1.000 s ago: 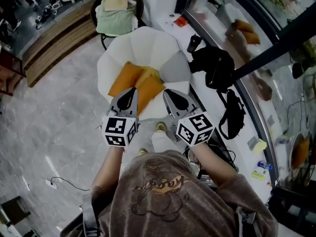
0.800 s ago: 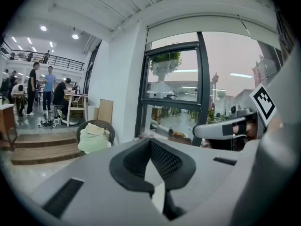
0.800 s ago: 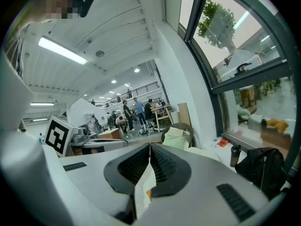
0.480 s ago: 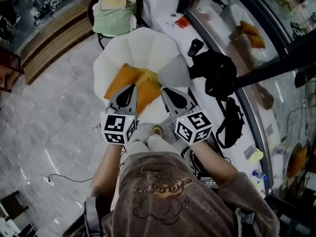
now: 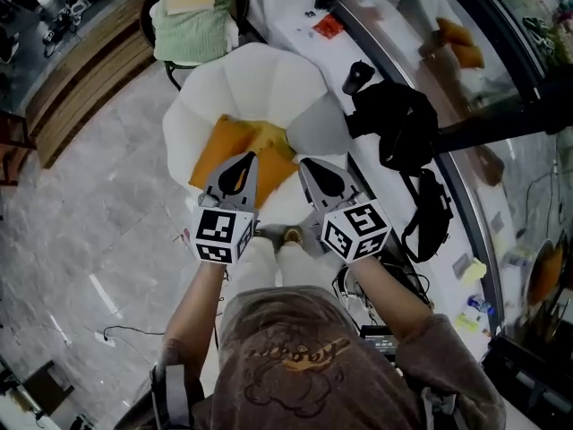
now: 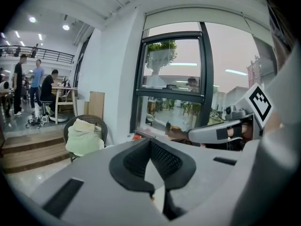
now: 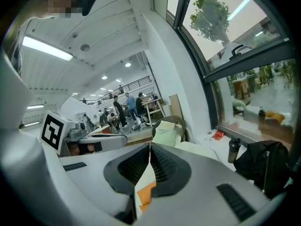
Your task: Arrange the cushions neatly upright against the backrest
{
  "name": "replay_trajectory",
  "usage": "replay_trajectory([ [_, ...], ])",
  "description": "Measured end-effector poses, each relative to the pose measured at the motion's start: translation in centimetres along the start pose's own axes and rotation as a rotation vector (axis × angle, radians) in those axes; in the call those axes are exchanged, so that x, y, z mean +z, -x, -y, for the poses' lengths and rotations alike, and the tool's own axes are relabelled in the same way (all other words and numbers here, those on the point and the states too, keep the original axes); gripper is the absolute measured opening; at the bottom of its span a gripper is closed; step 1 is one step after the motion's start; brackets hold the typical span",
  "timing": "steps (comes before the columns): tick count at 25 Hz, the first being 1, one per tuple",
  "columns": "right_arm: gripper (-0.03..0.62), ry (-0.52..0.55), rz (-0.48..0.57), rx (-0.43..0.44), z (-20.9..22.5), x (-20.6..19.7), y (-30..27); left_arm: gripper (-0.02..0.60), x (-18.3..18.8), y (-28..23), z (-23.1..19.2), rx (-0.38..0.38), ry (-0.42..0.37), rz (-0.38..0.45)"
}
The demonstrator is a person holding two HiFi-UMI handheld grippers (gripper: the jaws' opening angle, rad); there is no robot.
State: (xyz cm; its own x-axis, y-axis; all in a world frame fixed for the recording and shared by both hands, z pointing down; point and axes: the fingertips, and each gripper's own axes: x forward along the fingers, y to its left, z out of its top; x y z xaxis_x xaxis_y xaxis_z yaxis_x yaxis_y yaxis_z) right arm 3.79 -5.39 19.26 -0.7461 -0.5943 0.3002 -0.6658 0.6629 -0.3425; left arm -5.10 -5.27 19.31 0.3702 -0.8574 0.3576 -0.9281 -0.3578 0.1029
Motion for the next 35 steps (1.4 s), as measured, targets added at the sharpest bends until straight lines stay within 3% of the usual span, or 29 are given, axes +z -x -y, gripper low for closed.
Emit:
replay_trajectory([
  [8,0.021,-0.055,0.002,-0.069,3.0,-2.4,-4.5,0.005,-3.0,-3.8,-3.9,-0.040,0.003,-0.049],
  [14,0.021,-0.028,-0.021,-0.073,4.5,-5.9,-7.5,0.005,-6.8,-6.2,-6.3,-0.037,0.021,-0.083],
  [35,0.021,-0.145,-0.167,-0.151,9.5,-25.5,-13.5,0.005,-27.4,-12.1,-7.4,-0.127,0.052,-0.286],
])
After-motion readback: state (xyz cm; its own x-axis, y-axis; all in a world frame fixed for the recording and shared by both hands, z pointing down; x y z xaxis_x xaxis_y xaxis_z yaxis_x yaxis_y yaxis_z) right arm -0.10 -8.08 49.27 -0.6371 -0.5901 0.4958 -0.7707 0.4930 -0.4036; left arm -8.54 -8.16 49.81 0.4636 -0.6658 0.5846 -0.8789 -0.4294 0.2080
